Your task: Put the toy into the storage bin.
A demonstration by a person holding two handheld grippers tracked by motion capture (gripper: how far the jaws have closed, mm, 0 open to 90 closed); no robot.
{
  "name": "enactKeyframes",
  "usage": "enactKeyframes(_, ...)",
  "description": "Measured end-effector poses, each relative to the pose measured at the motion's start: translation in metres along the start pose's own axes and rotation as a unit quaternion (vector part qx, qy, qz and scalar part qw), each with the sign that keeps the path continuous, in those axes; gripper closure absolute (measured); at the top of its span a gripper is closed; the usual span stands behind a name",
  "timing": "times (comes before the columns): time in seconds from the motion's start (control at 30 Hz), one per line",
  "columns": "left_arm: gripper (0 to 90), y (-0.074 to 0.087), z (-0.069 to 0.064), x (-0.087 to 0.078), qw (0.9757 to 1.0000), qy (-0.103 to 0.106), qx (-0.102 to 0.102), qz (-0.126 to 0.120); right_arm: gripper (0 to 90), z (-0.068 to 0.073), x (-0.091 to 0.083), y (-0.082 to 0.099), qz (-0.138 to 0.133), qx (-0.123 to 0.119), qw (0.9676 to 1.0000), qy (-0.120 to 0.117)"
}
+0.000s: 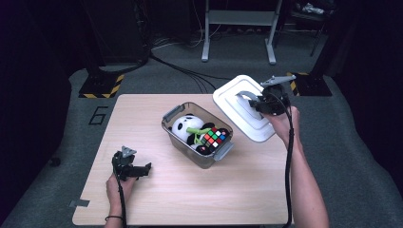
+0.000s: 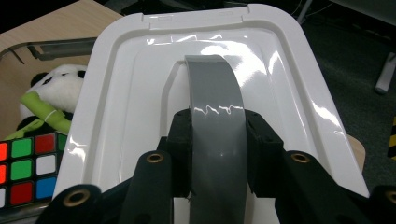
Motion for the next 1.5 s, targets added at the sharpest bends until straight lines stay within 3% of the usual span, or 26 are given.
enactKeyframes(0.43, 0.1, 0.0, 0.0, 0.0, 1.0, 0.0, 0.0, 0.0, 66.7, 0.02, 0.003, -0.021, -0.007, -0.026, 0.9992, -0.03)
enactKeyframes(0.83, 0.1, 0.0, 0.0, 0.0, 1.0, 0.0, 0.001, 0.001, 66.7, 0.048, 0.014, -0.035, 0.01, -0.037, 0.9975, -0.059)
enactKeyframes(1.5, 0.2, 0.0, 0.0, 0.0, 1.0, 0.0, -0.003, -0.001, 66.7, 0.095, 0.038, -0.049, 0.027, -0.074, 0.9919, -0.099)
Point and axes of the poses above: each handheld gripper's, and its own axes: x roughly forward along the jaws, y roughly out of its underside, z roughly to its left, the point moved 1 cm from there along x, roughly forward along the jaws, and after that the axes turned 6 degrees about y, right-handed, at the moved point
